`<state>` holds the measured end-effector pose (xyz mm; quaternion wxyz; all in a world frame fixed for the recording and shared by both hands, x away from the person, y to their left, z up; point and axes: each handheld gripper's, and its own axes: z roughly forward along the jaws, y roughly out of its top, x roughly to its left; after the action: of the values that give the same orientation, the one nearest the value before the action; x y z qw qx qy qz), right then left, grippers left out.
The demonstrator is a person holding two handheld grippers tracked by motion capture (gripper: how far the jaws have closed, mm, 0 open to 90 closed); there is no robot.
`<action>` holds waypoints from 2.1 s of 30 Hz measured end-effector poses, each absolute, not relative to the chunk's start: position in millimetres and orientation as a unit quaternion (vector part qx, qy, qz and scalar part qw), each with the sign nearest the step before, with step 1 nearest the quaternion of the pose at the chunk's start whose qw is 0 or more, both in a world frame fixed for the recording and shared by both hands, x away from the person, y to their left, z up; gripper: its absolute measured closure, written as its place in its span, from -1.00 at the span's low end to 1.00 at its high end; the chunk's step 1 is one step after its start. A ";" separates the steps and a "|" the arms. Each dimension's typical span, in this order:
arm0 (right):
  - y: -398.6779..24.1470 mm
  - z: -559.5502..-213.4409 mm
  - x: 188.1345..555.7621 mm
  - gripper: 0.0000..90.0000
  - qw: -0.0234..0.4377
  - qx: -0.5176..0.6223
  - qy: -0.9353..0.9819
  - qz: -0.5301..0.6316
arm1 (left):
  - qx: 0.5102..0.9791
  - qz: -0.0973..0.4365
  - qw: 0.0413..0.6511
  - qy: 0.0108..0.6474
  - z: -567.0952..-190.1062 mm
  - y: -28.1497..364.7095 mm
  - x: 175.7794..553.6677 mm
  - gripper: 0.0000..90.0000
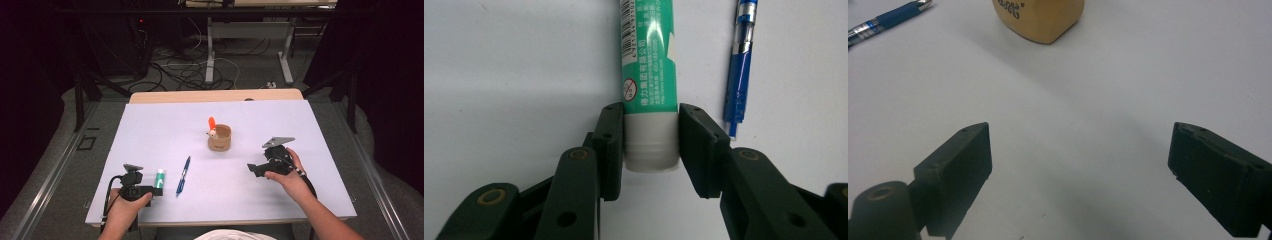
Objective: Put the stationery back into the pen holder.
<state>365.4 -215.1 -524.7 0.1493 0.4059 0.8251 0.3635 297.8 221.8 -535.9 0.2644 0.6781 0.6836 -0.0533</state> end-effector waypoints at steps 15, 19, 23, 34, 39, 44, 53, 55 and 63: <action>-214.2 -526.3 365.5 -0.78 0.150 0.405 0.826 0.363 | 0.675 -0.056 0.267 0.686 -536.5 224.6 298.3 0.44; -214.3 -526.1 365.3 -0.77 0.148 0.405 0.826 0.364 | 0.676 -0.056 0.265 0.685 -536.1 224.3 298.6 0.44; -214.5 -526.1 365.2 -0.78 0.148 0.404 0.826 0.364 | 0.677 -0.052 0.265 0.684 -535.9 223.6 298.7 0.44; -214.1 -526.3 365.2 -0.78 0.147 0.406 0.826 0.363 | 0.694 -0.047 0.267 0.667 -530.8 225.7 299.4 0.44; -213.5 -526.3 365.0 -0.77 0.146 0.406 0.826 0.364 | 0.709 -0.035 0.269 0.651 -527.5 224.2 300.8 0.44; -213.0 -525.9 364.8 -0.77 0.147 0.405 0.826 0.364 | 0.722 -0.030 0.272 0.635 -520.8 221.1 304.1 0.44; -209.0 -522.7 362.9 -0.73 0.159 0.396 0.830 0.360 | 0.743 -0.033 0.285 0.605 -505.2 213.5 314.2 0.44; -208.9 -522.3 362.9 -0.73 0.160 0.387 0.834 0.360 | 0.745 -0.034 0.287 0.602 -502.1 210.7 317.1 0.44; -205.3 -520.8 361.0 -0.67 0.175 0.374 0.840 0.352 | 0.769 -0.031 0.289 0.569 -488.7 193.0 330.2 0.44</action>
<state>361.0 -205.3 -520.8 0.1750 0.3735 0.8403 0.3519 330.2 193.0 -488.7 0.2885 0.7693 0.5691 -0.0311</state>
